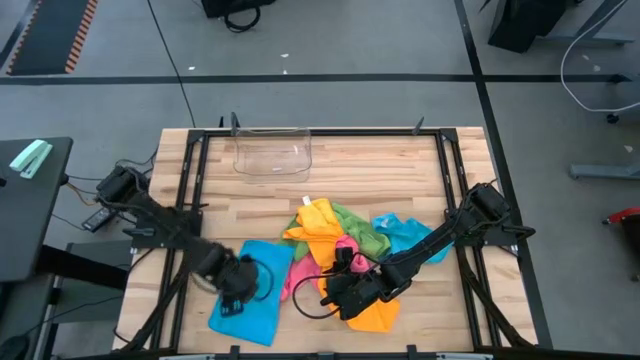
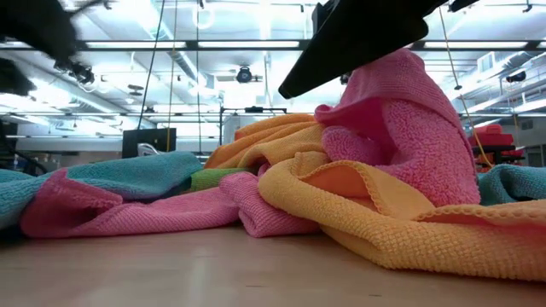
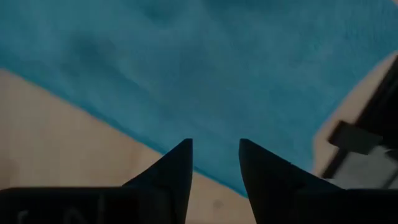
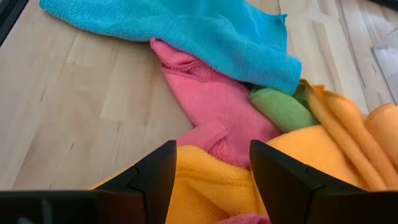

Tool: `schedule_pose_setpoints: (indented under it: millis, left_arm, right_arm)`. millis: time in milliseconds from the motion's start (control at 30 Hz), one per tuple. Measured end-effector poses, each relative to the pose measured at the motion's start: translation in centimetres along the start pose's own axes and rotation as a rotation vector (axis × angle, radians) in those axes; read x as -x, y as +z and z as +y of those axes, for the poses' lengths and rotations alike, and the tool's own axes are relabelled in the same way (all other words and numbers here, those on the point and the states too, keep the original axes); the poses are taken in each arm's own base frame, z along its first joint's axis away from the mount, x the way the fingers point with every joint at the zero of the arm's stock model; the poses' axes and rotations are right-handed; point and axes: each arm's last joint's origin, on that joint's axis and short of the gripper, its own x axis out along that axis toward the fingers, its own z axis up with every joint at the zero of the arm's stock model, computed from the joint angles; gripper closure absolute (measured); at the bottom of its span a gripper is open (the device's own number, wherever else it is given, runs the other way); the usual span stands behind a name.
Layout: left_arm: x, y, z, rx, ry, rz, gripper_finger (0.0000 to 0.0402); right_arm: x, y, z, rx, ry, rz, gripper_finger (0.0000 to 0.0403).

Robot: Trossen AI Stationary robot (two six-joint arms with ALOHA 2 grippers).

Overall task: Fold microfiber towels
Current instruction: Fold the left blue microfiber towel

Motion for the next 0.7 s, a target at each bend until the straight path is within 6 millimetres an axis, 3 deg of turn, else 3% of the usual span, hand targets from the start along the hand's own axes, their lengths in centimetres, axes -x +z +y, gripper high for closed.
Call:
schedule_pose_setpoints:
  millis: [167,300,467,700]
  left_arm:
    - [-0.7,-2.6,-2.4,0.127,-0.06,0.004,0.0241]
    - [-2.6,-3.8,-4.3,0.184,-0.106,0.037,0.0238]
    - [-4.8,-3.8,-5.8,0.217,-0.078,0.152,0.0243]
    - [-5.5,-3.1,-7.3,0.199,-0.005,0.206,0.024]
  right_arm:
    - [-0.4,0.4,-0.7,0.024,-0.01,-0.024,0.019]
    - [-0.8,0.6,-1.4,0.043,-0.014,-0.026,0.019]
    - [-1.2,0.8,-2.1,0.05,-0.001,-0.019,0.019]
    - [-1.5,1.0,-2.6,0.063,0.012,-0.026,0.019]
